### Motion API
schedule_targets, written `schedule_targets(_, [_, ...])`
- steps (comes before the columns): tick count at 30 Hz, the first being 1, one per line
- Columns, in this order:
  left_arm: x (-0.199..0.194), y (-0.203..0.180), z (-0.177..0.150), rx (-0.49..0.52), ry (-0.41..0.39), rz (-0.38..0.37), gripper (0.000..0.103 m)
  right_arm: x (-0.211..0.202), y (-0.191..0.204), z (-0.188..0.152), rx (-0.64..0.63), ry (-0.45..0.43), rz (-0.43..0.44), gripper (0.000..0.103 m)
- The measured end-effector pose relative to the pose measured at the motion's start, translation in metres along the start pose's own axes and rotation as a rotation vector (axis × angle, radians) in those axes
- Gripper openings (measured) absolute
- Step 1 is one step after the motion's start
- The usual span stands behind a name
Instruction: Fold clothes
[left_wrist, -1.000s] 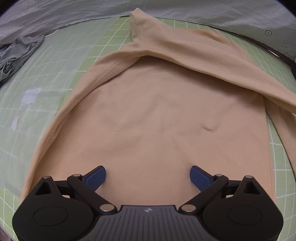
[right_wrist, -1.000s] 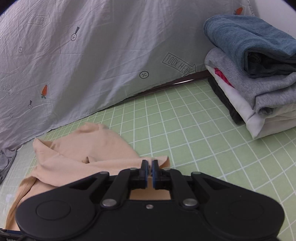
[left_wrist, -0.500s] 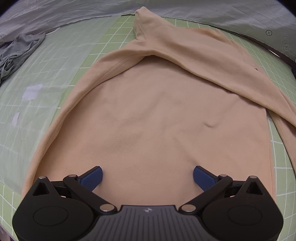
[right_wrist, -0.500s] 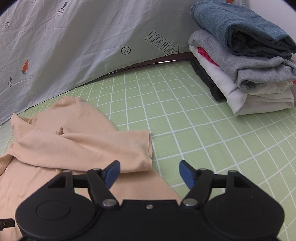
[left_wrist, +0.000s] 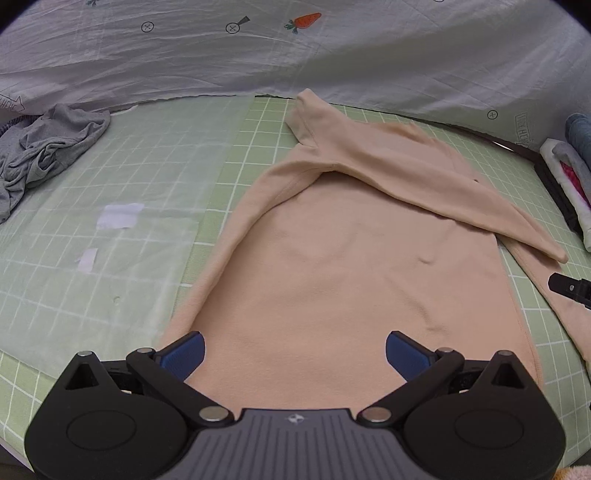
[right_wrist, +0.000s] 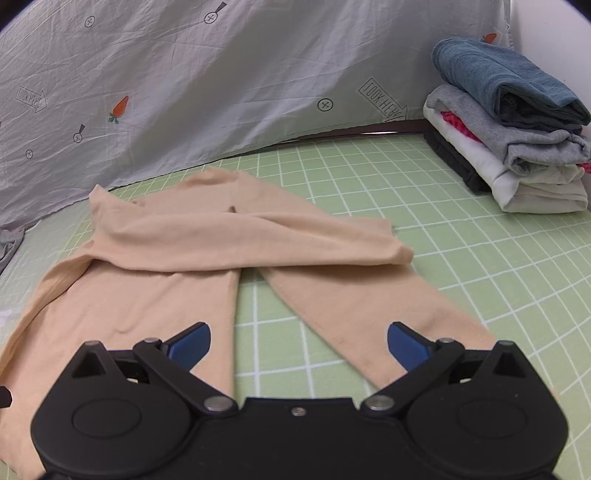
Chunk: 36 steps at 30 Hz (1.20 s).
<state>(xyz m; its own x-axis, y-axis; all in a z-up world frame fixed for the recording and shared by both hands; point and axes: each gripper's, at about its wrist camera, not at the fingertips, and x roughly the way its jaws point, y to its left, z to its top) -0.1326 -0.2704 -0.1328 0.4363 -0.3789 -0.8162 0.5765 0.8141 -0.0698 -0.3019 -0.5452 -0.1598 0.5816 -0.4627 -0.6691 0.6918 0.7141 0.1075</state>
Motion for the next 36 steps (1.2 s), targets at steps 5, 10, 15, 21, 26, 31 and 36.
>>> schedule_targets(5, [-0.014, 0.055, -0.005, -0.033, -0.007, -0.002, 0.103, -0.015, 0.053, -0.014, -0.005, 0.011, 0.020, 0.103])
schedule_targets(10, [-0.018, 0.101, -0.005, -0.030, 0.002, -0.025, 0.103, -0.022, 0.119, -0.026, -0.034, 0.084, 0.086, 0.103])
schedule_targets(15, [-0.021, 0.141, -0.002, 0.010, -0.009, -0.039, 0.103, -0.023, 0.182, -0.044, -0.094, 0.104, 0.120, 0.103])
schedule_targets(21, [-0.021, 0.183, -0.003, 0.064, 0.005, -0.032, 0.103, -0.017, 0.247, -0.055, -0.092, 0.116, 0.160, 0.103])
schedule_targets(26, [-0.019, 0.214, -0.007, 0.079, 0.026, -0.013, 0.103, -0.005, 0.291, -0.060, -0.057, 0.142, 0.203, 0.102])
schedule_targets(31, [-0.018, 0.239, -0.010, 0.060, 0.044, 0.009, 0.103, -0.004, 0.329, -0.070, -0.131, 0.166, 0.242, 0.087])
schedule_targets(36, [-0.017, 0.247, -0.006, 0.038, 0.035, 0.009, 0.103, 0.001, 0.336, -0.069, -0.140, 0.189, 0.239, 0.054])
